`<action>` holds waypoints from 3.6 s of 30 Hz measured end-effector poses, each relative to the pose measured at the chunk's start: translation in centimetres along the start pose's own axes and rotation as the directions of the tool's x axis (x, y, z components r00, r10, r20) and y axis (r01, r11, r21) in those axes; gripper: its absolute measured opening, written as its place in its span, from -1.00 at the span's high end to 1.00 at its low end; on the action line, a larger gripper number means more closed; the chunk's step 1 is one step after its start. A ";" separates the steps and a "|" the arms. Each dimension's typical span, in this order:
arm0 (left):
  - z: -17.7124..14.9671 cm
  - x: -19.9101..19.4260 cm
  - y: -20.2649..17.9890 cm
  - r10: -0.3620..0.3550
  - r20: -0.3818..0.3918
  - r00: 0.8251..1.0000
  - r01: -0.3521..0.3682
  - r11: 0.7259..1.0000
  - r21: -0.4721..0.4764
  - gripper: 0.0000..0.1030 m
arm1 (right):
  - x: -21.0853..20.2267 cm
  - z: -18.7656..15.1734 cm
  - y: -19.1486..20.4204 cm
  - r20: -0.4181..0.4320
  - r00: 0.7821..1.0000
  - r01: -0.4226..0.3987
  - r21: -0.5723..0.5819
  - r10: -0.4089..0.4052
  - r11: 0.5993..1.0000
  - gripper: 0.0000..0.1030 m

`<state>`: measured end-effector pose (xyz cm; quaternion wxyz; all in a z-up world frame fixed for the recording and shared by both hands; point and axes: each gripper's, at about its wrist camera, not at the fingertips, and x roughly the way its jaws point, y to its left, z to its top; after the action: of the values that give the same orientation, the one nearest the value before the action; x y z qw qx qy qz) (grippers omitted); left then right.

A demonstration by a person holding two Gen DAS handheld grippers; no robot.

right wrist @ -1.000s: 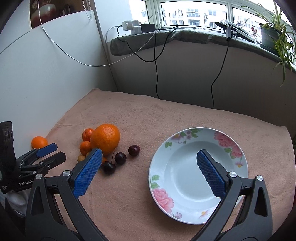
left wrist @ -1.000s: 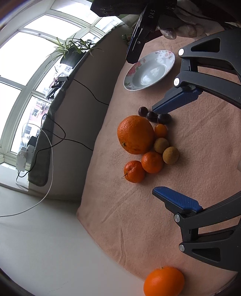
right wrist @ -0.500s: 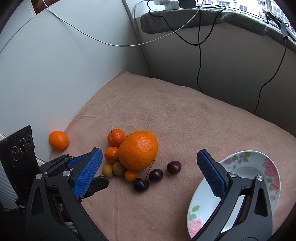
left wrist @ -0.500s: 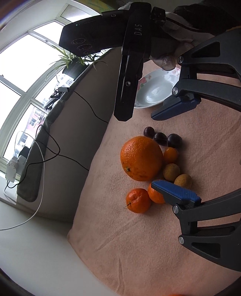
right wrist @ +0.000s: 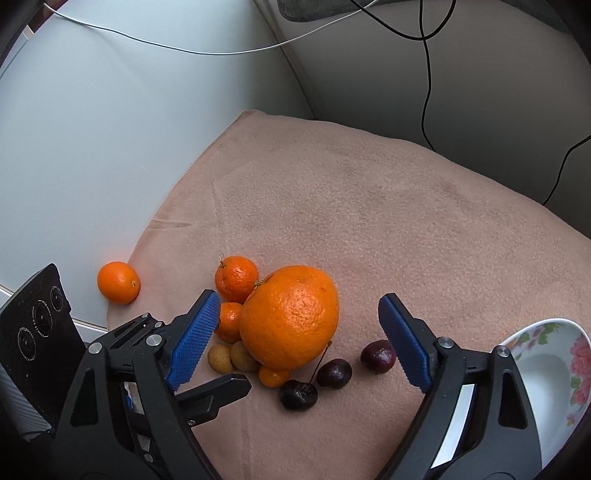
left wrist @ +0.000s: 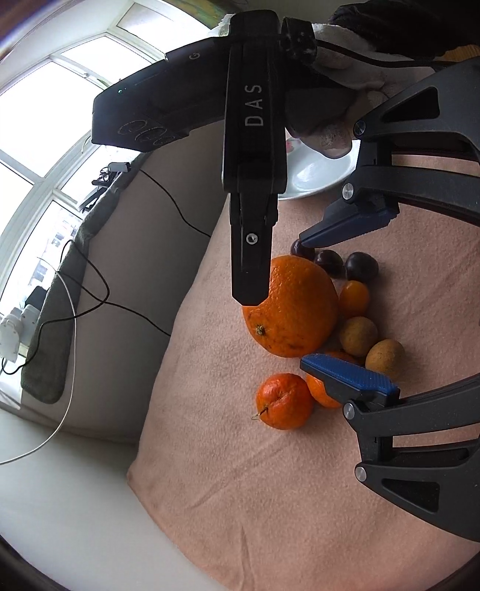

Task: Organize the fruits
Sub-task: 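Move the right tool toward the large orange and close around it, then lift the large orange with the right tool and carry it over the plate, then lower the large orange onto the plate and open the right tool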

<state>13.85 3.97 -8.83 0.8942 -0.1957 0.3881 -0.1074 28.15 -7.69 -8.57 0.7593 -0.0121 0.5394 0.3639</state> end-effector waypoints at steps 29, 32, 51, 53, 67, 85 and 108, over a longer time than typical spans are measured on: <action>1.1 3.7 -1.3 0.055 -0.058 0.997 -0.050 0.996 0.078 -0.18 | 0.4 -0.2 -4.9 -0.088 0.983 -0.143 0.158 0.158 0.977 -0.40; 1.3 4.1 -1.4 0.061 -0.061 0.996 -0.056 0.995 0.080 -0.25 | 0.5 -0.3 -4.6 -0.095 0.982 -0.151 0.149 0.166 0.977 -0.35; 0.9 4.0 -1.9 0.061 -0.028 0.998 -0.058 0.994 0.096 -0.28 | -0.3 -1.2 -3.2 -0.042 0.989 -0.135 0.142 0.142 0.981 -0.27; 0.9 3.6 -2.4 0.062 -0.019 0.998 -0.059 0.993 0.105 -0.27 | -1.0 -1.4 -3.2 -0.030 0.989 -0.138 0.140 0.143 0.980 -0.27; 1.0 1.5 -6.4 0.048 0.047 0.998 -0.056 0.983 0.174 -0.27 | -6.4 -3.7 -4.5 0.052 0.989 -0.146 0.162 0.140 0.976 -0.26; 0.1 4.7 -13.5 -0.039 -0.009 0.999 0.040 0.961 0.272 -0.27 | -12.0 -8.0 -9.6 0.128 0.991 -0.079 0.290 0.044 0.954 -0.17; -2.0 6.2 -17.9 -0.115 -0.103 0.988 0.143 0.934 0.327 0.10 | -17.1 -12.8 -14.3 0.224 0.966 0.045 0.351 -0.130 0.935 -0.16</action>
<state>15.81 -14.84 -6.38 0.8886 -0.0622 0.3873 -0.2377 23.27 -32.70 -5.11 0.8258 0.1410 0.4959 0.2288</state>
